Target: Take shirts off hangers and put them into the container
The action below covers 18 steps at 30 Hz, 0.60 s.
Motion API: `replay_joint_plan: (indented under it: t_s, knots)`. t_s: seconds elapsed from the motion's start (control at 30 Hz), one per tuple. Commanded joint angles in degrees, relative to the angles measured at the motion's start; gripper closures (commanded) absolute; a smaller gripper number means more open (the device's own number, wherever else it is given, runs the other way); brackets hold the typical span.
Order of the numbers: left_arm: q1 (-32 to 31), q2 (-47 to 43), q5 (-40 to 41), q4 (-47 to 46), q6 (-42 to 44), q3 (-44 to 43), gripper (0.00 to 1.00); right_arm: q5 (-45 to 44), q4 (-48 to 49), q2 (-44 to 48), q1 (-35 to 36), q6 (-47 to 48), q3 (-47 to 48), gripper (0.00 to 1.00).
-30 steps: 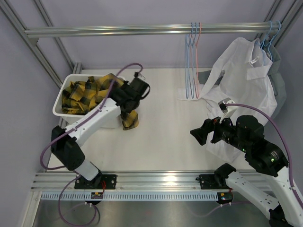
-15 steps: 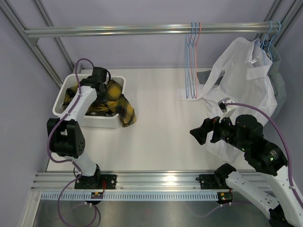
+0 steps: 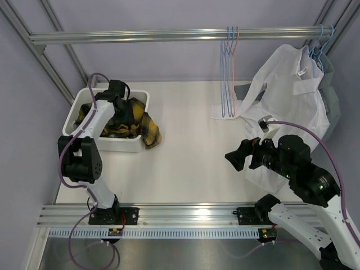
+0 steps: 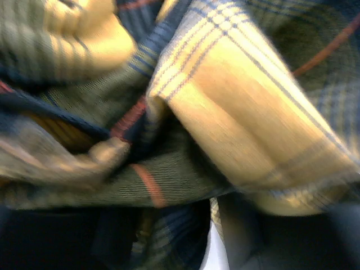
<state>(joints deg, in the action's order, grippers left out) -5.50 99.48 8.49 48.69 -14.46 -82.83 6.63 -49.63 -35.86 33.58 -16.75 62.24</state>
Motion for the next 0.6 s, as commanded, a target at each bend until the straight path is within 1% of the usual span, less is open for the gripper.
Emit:
replay_joint_plan:
  t_s: [0.0, 0.03, 0.07, 0.17, 0.2, 0.23, 0.33, 0.43, 0.47, 0.53, 0.57]
  knots:
    - [1.19, -4.90, 2.66, 6.58, -0.83, -4.69, 0.33, -0.48, 1.02, -0.27, -0.18, -0.39, 1.31, 0.00]
    - [1.19, -6.74, 2.93, 7.21, -0.92, -5.50, 0.28, -0.39, 1.11, -0.27, -0.10, -0.30, 1.39, 0.00]
    - [1.10, -7.63, 3.20, 7.82, -1.01, -6.20, 0.20, -0.22, 1.28, -0.44, -0.10, -0.21, 1.40, 0.01]
    - [0.75, -11.58, 3.02, 9.40, -1.27, -7.96, 0.11, 0.22, 1.55, -0.62, -0.10, -0.03, 1.66, 0.01]
    - [0.40, -12.64, 2.94, 9.93, -1.36, -8.05, 0.06, 0.31, 1.64, -0.71, -0.18, 0.14, 1.75, 0.00]
    - [-0.04, -14.65, 2.93, 10.20, -1.27, -8.23, 0.04, 0.48, 1.72, -0.79, -0.10, 0.23, 1.83, 0.00]
    - [-3.19, -17.73, 3.63, 10.38, -1.36, -7.79, 0.01, 0.75, 1.64, -0.97, -0.10, 0.58, 1.84, 0.00]
    - [-7.50, -21.16, 5.74, 10.99, -4.34, -6.65, 0.01, 1.19, 1.46, -1.23, -0.10, 0.85, 2.01, 0.00]
    - [-10.64, -23.52, 6.79, 10.64, -7.48, -4.73, 0.01, 1.28, 1.55, -1.32, -0.10, 1.02, 2.10, 0.00]
    - [-14.70, -26.43, 11.01, 8.36, -11.88, -1.48, 0.01, 1.36, 1.64, -1.41, -0.10, 1.11, 2.01, 0.00]
    - [-18.98, -27.92, 12.50, 7.14, -17.39, 0.54, 0.01, 1.36, 1.72, -1.32, -0.10, 1.02, 2.10, 0.00]
